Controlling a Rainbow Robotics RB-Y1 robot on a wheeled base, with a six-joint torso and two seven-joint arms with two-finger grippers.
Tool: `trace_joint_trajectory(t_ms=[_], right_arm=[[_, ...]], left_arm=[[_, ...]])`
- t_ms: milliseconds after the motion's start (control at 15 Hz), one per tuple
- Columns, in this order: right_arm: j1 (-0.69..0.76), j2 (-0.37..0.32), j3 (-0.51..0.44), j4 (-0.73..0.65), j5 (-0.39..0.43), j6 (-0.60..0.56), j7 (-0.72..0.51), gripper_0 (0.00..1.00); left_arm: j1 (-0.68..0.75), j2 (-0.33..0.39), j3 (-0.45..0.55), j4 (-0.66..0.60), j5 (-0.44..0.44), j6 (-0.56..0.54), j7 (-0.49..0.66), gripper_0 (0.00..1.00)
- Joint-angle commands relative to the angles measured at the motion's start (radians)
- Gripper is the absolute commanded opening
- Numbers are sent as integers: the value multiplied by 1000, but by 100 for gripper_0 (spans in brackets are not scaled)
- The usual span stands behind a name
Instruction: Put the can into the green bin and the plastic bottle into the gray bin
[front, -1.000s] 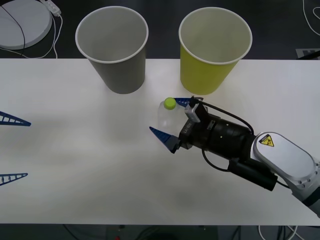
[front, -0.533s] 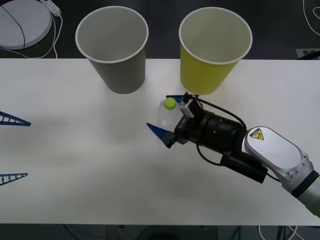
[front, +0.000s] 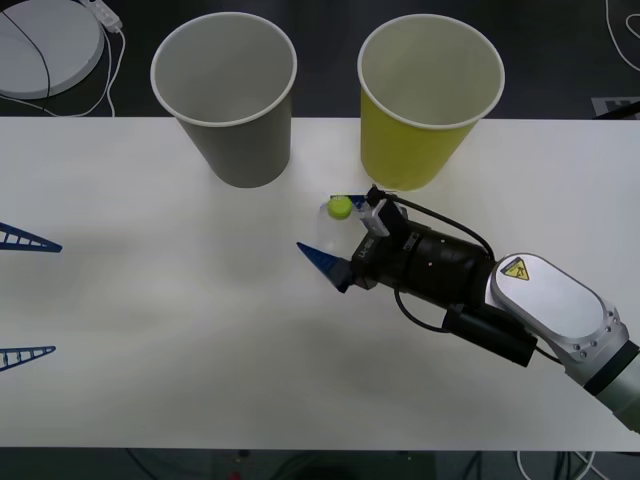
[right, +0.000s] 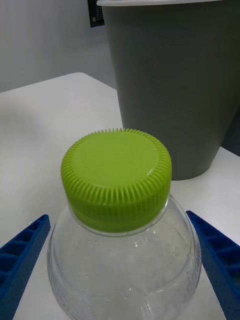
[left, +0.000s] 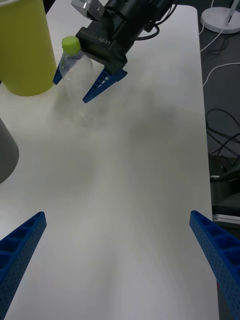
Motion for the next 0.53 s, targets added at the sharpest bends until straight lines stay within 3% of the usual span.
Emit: trace_joint_trajectory(t_ms=[67,533], right_arm=[[0,-3,-1,0,-10,-10,-8,0],[0,-6,-1,0,-21,-10,-8,0]], left_arm=[[0,0,0,0,0,0,0,100],[0,0,0,0,0,0,0,100]])
